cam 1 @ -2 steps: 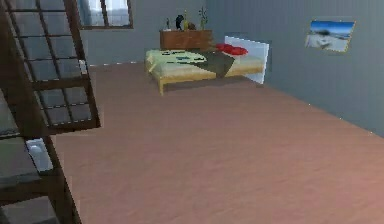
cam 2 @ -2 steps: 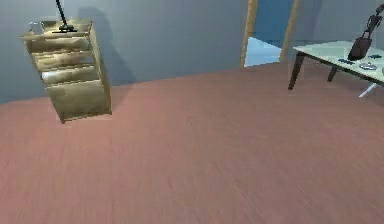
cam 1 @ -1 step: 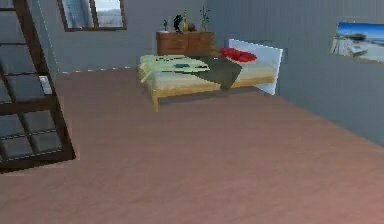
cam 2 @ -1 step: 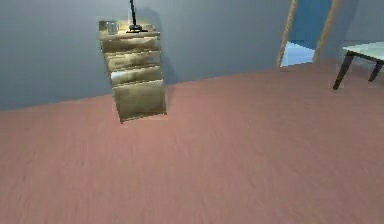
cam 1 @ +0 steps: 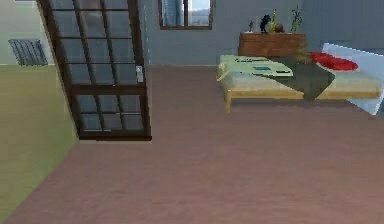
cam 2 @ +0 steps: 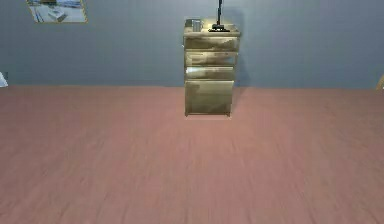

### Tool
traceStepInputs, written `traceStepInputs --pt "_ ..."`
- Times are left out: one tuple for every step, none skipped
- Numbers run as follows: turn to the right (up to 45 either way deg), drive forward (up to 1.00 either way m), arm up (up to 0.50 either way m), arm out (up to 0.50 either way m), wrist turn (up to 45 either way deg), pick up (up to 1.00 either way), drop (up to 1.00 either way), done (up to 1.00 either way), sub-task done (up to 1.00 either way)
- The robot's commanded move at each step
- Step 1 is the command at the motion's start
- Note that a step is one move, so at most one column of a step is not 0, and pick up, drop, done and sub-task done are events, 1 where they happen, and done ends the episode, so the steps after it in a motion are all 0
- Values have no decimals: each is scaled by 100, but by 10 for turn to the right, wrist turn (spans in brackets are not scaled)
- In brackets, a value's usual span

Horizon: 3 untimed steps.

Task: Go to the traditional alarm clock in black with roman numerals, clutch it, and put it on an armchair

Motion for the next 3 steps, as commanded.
traceStepInputs --pt "0 100 0 0 0 0 0 0 0" --pt "0 100 0 0 0 0 0 0 0" --pt "0 100 0 0 0 0 0 0 0"
